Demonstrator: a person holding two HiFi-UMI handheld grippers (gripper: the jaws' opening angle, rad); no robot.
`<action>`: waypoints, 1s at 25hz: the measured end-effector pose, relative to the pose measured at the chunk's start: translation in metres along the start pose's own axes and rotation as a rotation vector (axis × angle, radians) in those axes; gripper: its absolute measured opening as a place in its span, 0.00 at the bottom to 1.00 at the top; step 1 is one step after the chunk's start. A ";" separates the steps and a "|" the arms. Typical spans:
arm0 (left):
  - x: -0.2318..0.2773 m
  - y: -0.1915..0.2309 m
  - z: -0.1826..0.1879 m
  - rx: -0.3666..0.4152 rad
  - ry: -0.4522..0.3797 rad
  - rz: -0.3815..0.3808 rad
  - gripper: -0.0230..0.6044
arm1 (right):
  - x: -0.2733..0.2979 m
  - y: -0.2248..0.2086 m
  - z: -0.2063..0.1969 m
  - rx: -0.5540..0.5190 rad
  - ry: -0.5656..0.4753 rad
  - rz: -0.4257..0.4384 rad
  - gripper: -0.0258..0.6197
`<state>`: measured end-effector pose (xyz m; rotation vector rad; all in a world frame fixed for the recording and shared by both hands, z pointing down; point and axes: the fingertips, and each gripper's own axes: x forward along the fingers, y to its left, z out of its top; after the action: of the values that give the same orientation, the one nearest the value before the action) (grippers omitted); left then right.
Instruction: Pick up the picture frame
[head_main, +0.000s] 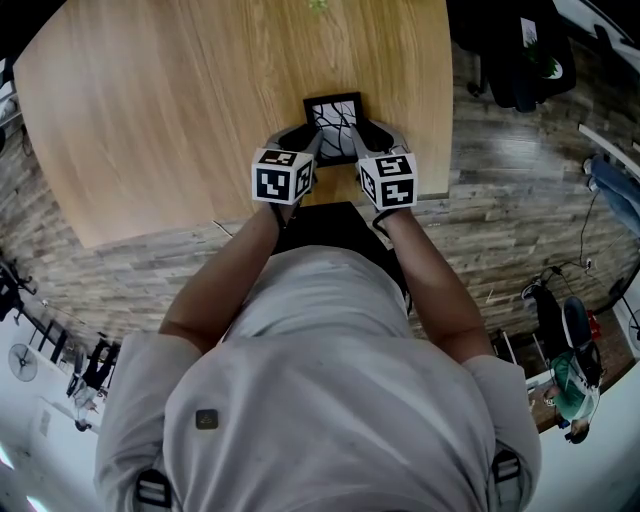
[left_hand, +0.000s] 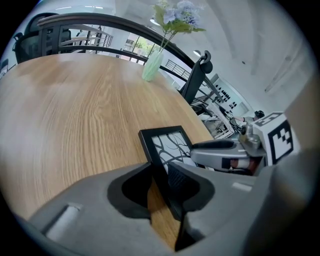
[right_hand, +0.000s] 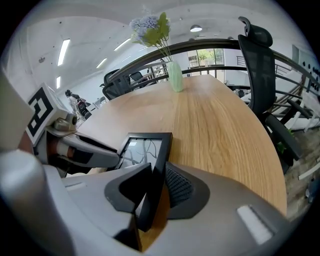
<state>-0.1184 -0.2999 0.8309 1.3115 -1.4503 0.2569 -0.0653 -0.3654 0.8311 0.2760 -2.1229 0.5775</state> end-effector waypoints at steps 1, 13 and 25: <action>0.000 0.000 0.000 -0.001 -0.004 0.001 0.21 | 0.000 0.000 0.000 0.000 -0.001 0.002 0.19; -0.005 0.002 0.001 -0.047 -0.045 -0.010 0.18 | -0.008 0.004 0.005 0.073 -0.054 -0.009 0.17; -0.041 -0.033 0.012 0.023 -0.130 -0.039 0.17 | -0.060 0.012 0.016 0.066 -0.164 -0.043 0.17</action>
<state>-0.1076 -0.2982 0.7780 1.3947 -1.5330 0.1650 -0.0471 -0.3637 0.7711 0.4177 -2.2518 0.6187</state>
